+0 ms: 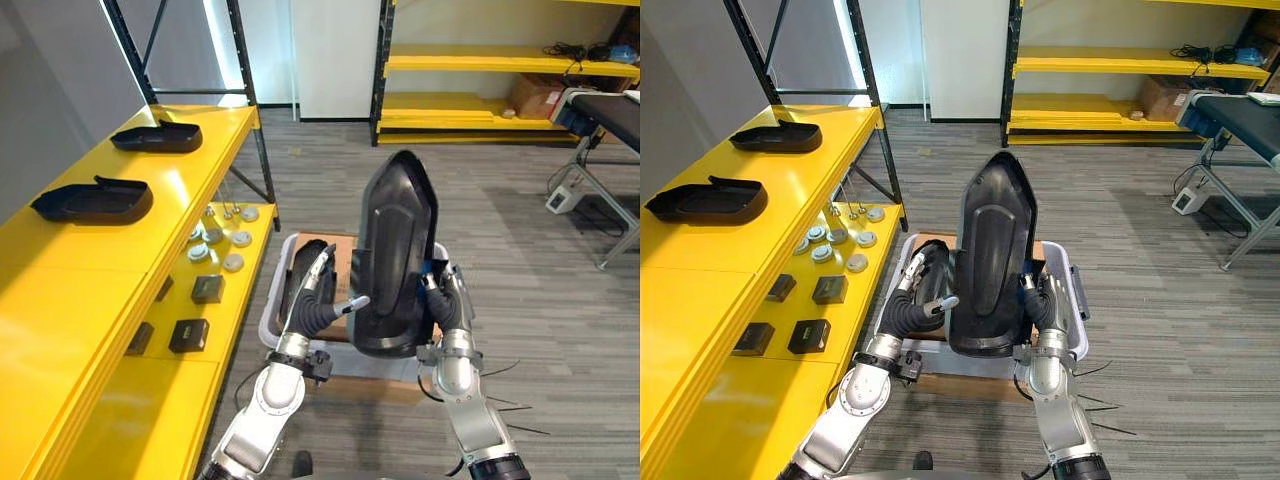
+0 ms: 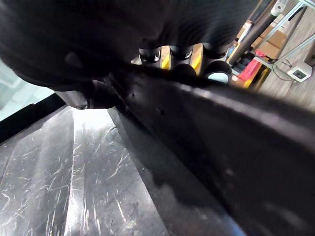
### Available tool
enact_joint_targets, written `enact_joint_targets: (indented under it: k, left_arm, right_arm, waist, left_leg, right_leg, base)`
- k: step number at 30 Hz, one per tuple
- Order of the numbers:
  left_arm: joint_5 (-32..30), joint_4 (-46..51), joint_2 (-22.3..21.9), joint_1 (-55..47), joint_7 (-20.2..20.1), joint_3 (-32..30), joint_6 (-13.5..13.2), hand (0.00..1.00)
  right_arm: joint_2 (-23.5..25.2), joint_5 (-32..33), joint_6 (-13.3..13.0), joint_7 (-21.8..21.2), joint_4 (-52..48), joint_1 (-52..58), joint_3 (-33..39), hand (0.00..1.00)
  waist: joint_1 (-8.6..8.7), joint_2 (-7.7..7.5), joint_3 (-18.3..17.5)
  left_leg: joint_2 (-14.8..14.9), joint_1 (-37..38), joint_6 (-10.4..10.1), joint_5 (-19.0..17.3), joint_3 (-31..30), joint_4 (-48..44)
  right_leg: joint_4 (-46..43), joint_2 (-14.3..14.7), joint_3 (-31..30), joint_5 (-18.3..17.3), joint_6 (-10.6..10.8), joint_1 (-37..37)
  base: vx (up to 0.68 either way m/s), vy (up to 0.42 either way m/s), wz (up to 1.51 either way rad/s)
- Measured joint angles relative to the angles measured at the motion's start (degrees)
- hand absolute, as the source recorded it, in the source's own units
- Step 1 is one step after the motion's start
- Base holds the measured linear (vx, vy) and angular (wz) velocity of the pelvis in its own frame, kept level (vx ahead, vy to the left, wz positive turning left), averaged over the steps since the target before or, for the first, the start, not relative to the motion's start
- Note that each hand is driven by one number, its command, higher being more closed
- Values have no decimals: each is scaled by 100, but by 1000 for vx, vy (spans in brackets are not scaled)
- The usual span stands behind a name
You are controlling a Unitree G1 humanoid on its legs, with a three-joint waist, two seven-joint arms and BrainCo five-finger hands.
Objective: Walk over and take plastic housings, then place them on the shelf
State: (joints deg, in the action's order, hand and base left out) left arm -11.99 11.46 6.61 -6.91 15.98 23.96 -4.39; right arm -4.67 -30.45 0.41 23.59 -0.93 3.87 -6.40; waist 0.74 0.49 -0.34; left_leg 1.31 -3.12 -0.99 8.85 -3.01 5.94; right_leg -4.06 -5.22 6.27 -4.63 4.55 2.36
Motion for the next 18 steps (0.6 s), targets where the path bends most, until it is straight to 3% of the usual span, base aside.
enact_joint_targets:
  k: [8,18]
  left_arm:
    - [2,-198,-132,-170,18,-109,40,0]
    - [-14,-384,-70,-184,-489,267,61,0]
  right_arm:
    - [187,-8,0,0,0,5,-31,100]
    - [185,-7,-1,-22,14,3,-182,100]
  waist:
    - [-3,-65,45]
    - [-3,-65,45]
  left_leg:
    - [-4,-4,-24,-18,-7,2]
    - [-3,-9,-25,-19,-7,2]
  right_leg:
    - [3,-3,1,-1,2,4]
    - [10,-3,1,-1,2,3]
  base:
    - [0,0,0]
    - [0,0,0]
